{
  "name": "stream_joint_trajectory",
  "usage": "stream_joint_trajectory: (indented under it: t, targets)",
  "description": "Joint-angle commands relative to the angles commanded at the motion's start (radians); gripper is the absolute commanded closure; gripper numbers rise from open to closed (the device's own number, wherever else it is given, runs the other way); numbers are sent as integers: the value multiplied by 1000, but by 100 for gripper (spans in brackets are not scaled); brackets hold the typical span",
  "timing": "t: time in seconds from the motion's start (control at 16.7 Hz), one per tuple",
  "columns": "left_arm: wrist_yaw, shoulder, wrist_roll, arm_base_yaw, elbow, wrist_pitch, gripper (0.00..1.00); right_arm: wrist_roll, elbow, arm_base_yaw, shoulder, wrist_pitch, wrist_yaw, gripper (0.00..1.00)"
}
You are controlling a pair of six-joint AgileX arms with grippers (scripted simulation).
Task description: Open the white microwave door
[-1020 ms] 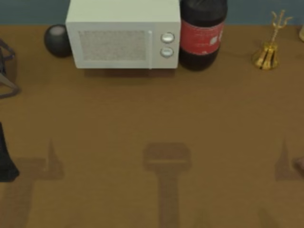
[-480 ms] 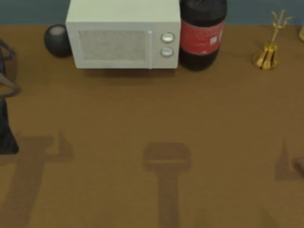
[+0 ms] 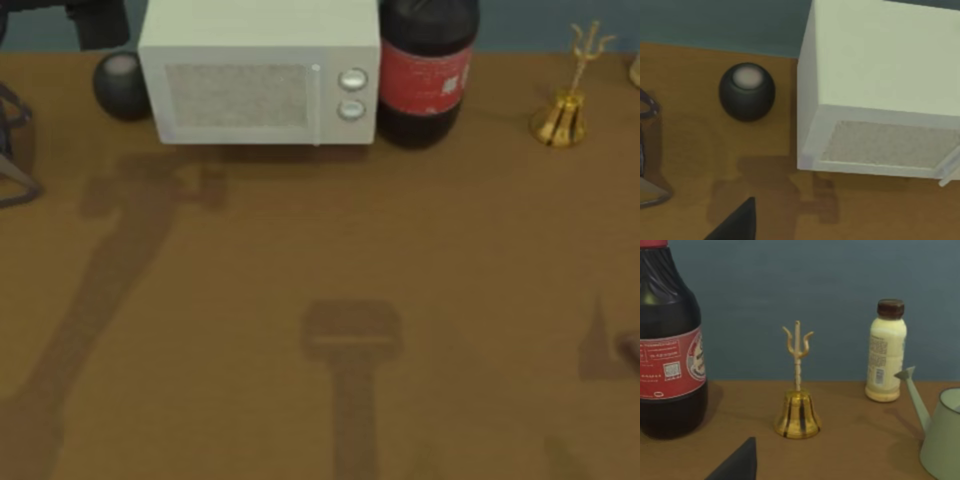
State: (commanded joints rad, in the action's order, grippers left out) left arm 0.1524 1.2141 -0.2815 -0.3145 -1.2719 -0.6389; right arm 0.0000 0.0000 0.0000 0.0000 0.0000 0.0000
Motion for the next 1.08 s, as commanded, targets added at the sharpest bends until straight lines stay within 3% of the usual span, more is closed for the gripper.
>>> stream_joint_trajectory:
  t: [0.3, 0.54, 0.84, 1.08]
  targets:
    - [60, 502, -121, -128, -564, -249, 0, 0, 0, 0, 0, 0, 0, 0]
    - [101, 826, -196, -212, -894, -422, 0, 0, 0, 0, 0, 0, 0, 0]
    - [133, 1092, -252, -277, -1144, -569, 0, 0, 0, 0, 0, 0, 0, 0]
    - [138, 1129, -260, -287, -1181, -592, 0, 0, 0, 0, 0, 0, 0, 0]
